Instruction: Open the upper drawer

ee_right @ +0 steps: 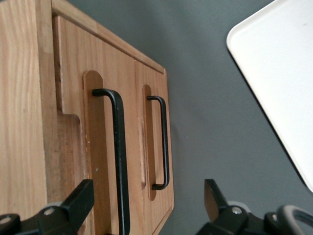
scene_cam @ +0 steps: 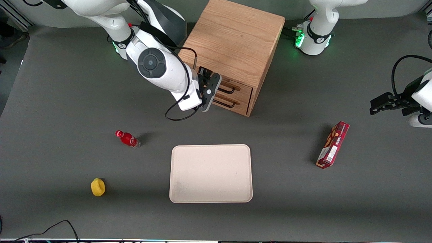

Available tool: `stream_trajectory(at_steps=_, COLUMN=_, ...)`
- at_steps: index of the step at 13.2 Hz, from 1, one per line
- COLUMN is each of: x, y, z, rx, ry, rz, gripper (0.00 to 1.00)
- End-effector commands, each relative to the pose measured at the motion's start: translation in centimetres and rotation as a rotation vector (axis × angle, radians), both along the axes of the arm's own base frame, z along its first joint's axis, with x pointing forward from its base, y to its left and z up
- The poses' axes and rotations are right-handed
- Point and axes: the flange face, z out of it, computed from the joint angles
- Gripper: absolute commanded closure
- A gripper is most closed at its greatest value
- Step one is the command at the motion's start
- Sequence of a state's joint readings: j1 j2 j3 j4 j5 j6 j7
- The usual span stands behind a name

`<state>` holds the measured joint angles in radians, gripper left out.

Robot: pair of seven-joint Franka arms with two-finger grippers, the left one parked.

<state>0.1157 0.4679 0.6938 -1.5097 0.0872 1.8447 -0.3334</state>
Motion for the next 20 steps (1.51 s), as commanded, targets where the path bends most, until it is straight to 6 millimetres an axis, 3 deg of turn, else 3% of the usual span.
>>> stream_trajectory(at_steps=1, x=-0.6, y=0.9, z=-1.3, rx=-0.006, ry=-0.002, rz=0.041, gripper=0.0)
stream_trajectory(at_steps=9, x=-0.5, y=1.3, z=-5.0, rx=-0.014, ry=-0.025, rz=0.045, gripper=0.0)
stream_trajectory(at_steps=14, x=-1.1, y=2.1, z=-5.0, rx=-0.012, ry=-0.031, rz=0.062, gripper=0.0)
stream_trajectory(at_steps=20, x=0.4, y=1.6, z=-6.8, rx=-0.039, ry=-0.091, rz=0.078, gripper=0.0)
